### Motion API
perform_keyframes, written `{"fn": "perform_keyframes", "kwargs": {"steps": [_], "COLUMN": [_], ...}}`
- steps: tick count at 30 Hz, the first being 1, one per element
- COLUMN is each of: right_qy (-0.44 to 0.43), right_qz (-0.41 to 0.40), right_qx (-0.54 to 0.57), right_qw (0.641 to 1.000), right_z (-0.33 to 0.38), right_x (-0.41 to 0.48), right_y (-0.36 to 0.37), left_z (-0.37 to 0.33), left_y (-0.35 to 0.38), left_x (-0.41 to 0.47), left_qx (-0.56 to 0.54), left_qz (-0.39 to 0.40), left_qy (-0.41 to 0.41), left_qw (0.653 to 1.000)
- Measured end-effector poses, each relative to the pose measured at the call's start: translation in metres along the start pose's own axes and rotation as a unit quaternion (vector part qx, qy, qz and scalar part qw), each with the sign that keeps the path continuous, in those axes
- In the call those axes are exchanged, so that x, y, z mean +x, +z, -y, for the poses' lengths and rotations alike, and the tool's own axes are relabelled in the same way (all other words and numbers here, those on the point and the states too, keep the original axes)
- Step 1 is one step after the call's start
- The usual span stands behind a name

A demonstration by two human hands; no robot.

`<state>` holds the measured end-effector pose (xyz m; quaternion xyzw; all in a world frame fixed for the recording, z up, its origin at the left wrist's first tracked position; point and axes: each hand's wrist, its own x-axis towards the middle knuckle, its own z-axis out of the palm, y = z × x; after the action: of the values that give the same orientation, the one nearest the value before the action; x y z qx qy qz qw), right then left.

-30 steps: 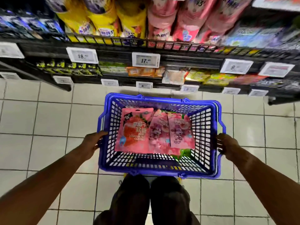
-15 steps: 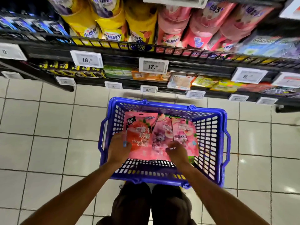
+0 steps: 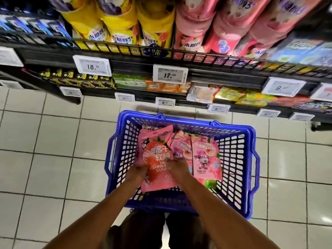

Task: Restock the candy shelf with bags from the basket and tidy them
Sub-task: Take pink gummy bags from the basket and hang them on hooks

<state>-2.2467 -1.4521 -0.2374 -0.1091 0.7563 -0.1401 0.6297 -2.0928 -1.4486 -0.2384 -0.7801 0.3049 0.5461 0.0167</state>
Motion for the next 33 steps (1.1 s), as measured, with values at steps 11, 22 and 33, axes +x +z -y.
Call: {"fn": "perform_keyframes", "kwargs": {"steps": [11,22,33], "right_qy": [-0.112,-0.329,-0.408], "right_qz": [0.005,-0.007,-0.146], "right_qx": [0.12,0.3,0.356], "right_qw": [0.986,0.895,0.828], "right_z": [0.061,0.157,0.166], "right_x": [-0.256,-0.535,-0.647], "right_y": [-0.122,-0.186,-0.293], "left_z": [-0.11,-0.213,-0.281], "left_y": [-0.092,-0.186,-0.141], "left_x": [-0.256,-0.481,-0.633], "left_qx": [-0.23,-0.173,-0.194], "left_qz": [0.131,0.098,0.147], "left_qy": [0.098,0.309,0.399], "left_qw": [0.959,0.93,0.884]}}
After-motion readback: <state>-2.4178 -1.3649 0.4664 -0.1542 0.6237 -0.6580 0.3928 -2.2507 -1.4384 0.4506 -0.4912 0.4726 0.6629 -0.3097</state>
